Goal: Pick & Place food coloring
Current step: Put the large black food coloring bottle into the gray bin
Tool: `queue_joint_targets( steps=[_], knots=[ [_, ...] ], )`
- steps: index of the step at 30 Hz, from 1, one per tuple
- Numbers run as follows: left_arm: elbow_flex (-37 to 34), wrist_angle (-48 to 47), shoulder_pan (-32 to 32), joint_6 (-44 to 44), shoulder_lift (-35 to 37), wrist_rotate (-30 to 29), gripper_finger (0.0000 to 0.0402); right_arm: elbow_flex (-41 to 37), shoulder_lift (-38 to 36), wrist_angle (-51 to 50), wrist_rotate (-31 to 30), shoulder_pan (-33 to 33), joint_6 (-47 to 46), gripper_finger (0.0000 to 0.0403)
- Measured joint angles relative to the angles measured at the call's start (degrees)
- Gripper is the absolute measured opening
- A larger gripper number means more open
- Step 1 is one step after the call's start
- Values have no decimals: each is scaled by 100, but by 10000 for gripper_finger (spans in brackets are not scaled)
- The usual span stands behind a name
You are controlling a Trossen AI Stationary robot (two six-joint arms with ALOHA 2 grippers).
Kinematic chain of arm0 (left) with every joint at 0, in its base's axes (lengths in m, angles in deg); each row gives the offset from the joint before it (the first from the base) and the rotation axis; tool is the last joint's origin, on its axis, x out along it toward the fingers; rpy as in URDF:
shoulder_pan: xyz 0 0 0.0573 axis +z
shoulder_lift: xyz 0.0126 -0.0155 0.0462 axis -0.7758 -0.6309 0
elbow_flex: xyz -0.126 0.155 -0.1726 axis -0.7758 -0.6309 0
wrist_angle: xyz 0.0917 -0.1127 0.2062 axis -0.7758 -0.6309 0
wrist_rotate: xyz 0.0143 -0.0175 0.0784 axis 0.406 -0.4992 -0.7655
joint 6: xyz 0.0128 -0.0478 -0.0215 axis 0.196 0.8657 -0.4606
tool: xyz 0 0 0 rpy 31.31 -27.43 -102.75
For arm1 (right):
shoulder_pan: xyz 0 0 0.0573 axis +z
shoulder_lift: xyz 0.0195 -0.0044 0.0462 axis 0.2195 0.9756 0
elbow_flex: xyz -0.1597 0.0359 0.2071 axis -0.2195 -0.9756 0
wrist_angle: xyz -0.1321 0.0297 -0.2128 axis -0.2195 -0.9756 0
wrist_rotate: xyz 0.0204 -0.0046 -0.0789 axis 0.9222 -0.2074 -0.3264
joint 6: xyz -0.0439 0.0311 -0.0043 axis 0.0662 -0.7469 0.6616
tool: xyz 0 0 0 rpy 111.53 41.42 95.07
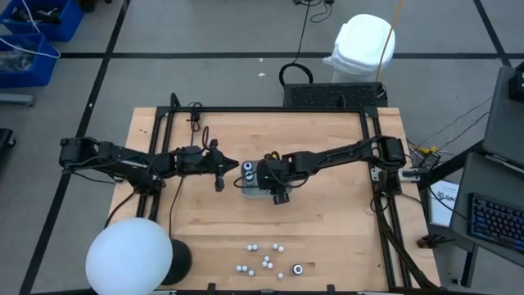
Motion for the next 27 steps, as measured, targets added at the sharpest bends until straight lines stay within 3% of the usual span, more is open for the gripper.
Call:
queue_joint_targets(
  steps=[27],
  knots=[
    [0,31,4,-35,-1,-50,40,-873,0,929,617,-247,144,183]
  ],
)
